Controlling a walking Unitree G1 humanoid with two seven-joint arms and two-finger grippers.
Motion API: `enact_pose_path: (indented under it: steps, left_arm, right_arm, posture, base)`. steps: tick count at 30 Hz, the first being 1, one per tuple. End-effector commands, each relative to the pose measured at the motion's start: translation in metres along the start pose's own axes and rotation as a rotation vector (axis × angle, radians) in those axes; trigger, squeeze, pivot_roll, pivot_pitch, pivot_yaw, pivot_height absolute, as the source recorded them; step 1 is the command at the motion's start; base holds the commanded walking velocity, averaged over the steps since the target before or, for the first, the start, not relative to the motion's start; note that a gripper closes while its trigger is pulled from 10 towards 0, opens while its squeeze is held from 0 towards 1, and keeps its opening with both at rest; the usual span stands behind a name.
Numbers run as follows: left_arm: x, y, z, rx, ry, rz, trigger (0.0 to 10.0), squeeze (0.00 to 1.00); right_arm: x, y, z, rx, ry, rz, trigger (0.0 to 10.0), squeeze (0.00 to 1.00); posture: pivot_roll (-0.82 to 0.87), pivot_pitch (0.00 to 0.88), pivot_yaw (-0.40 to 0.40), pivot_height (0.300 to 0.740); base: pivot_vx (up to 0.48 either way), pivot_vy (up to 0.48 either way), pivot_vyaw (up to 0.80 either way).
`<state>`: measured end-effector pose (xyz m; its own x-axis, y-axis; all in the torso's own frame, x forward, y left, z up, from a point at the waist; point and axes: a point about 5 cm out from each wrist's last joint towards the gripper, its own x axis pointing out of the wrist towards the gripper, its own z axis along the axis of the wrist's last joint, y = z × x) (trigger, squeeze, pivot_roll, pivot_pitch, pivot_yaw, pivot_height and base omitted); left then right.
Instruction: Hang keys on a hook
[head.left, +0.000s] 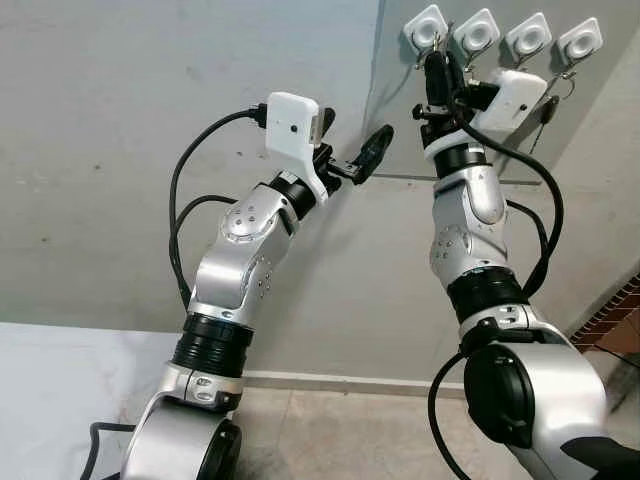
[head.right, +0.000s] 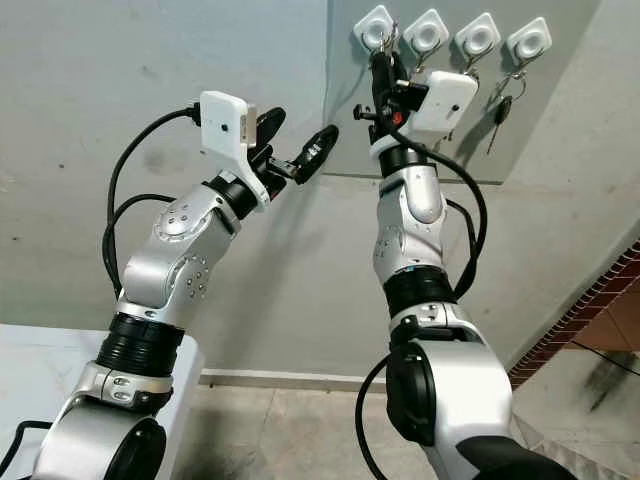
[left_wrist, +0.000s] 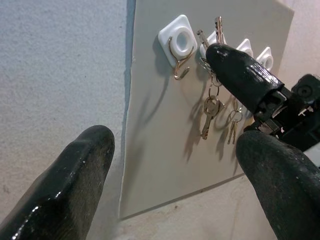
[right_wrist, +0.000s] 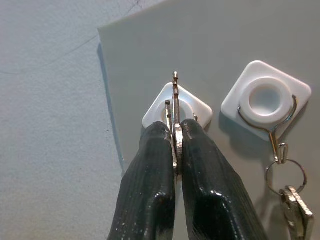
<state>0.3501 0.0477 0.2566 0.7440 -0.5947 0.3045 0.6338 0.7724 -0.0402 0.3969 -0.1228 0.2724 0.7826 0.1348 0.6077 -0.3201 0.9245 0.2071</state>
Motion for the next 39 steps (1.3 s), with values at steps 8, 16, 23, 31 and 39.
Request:
enact_pose_path:
  steps: [8,16,23,31,39]
  left_arm:
    - [0.004,-0.007,0.011,0.01,-0.024,-0.028,10.0,0.0]
    - [0.003,-0.007,0.012,0.002,-0.024,-0.023,10.0,0.0]
    - [0.003,-0.008,0.012,-0.003,-0.023,-0.023,10.0,0.0]
    - [0.003,-0.009,0.012,-0.007,-0.026,-0.02,10.0,0.0]
    - [0.002,-0.006,0.013,-0.003,-0.032,-0.005,10.0,0.0]
  right_arm:
    - [0.01,0.002,0.003,0.018,0.002,-0.012,10.0,0.0]
    - [0.012,-0.002,0.003,0.043,0.009,-0.052,10.0,0.0]
    - [0.011,-0.012,0.002,0.189,-0.007,-0.147,10.0,0.0]
    - [0.008,-0.017,-0.003,0.283,0.013,-0.2,10.0,0.0]
    - [-0.002,-0.01,-0.023,0.263,0.122,-0.191,10.0,0.0]
  posture:
    - [0.01,0.0,0.003,0.715]
    - [0.01,0.0,0.001,0.715]
    - [0.01,0.002,0.0,0.715]
    - [0.01,0.003,-0.006,0.715]
    - [0.01,0.0,-0.009,0.715]
  base:
    - [0.0,0.0,0.0]
    - [0.0,0.0,0.0]
    - [0.0,0.0,0.0]
    - [0.0,0.0,0.0]
    - [0.0,0.0,0.0]
